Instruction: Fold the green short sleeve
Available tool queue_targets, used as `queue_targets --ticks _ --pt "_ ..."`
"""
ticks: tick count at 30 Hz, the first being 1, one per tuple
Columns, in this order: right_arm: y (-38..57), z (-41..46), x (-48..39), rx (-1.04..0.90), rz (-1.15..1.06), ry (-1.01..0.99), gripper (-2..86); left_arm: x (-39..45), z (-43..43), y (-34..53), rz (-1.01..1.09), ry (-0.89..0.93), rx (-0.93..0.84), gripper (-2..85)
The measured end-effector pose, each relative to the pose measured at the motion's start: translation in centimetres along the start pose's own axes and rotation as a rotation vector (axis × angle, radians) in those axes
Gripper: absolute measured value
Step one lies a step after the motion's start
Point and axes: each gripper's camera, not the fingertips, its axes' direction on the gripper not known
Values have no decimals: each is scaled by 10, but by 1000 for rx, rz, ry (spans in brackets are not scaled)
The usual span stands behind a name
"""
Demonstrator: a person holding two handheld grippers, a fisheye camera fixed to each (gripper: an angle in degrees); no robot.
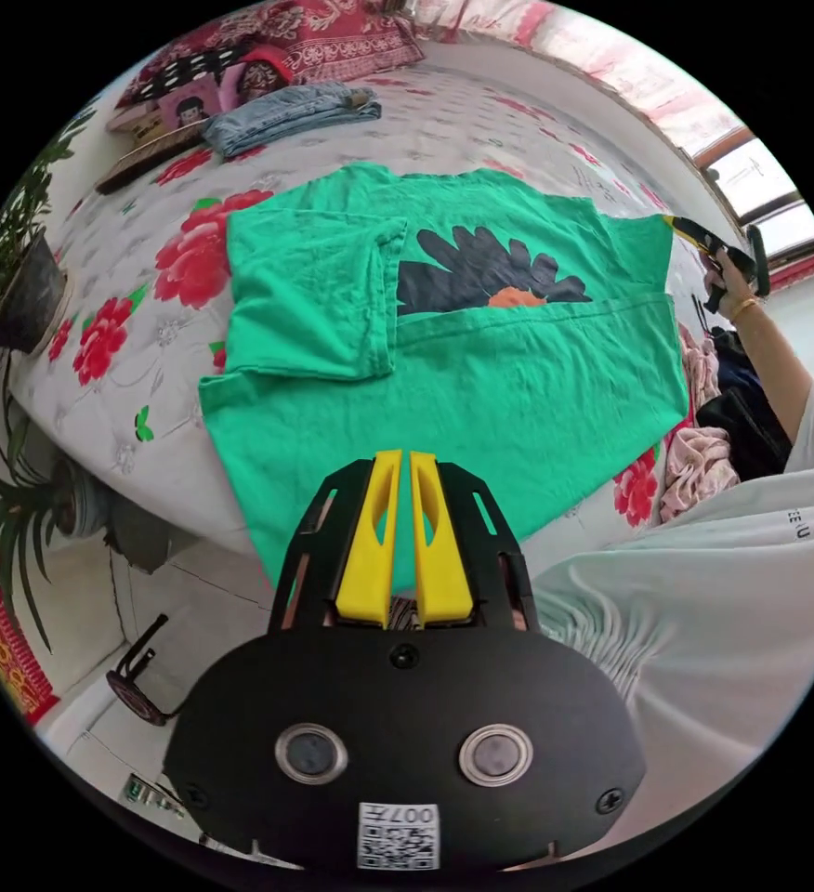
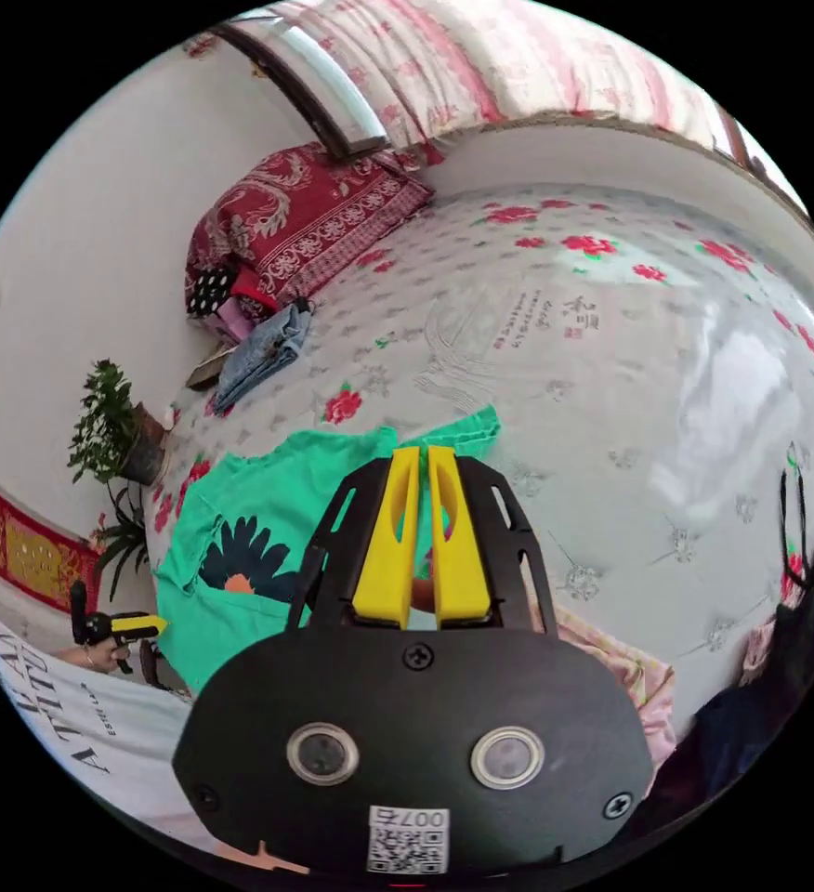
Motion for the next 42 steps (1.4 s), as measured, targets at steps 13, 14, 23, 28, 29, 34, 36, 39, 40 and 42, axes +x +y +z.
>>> queue_targets --ticks 13,14,23,28,29,34,36,39,40,42 --pt "72 73 -168 -267 -95 -266 57 -56 -50 80 -232 42 111 29" --pt "88 48 -154 -216 -46 -254 62 -65 -54 90 -271 39 117 38" --pt "227 -92 -26 -128 391 -43 90 -139 -72 155 -593 125 148 71" --pt "241 -80 -9 -192 445 -46 105 -156 -80 168 -645 145 174 79" --pt "240 -76 -8 -206 449 -56 106 -160 -80 170 -656 157 174 81" --pt "232 -46 -1 -293 475 -102 110 -175 -78 183 -730 251 188 101" --pt "230 -39 1 -301 491 -122 110 -180 -80 186 -752 263 195 103" --pt "223 -30 0 -313 497 -106 104 -184 -89 187 -742 260 195 103" --pt "218 -29 1 -314 499 -99 100 -184 -94 188 -727 253 195 102" --pt "211 -32 1 -295 501 -93 94 -186 -101 191 -714 239 197 101"
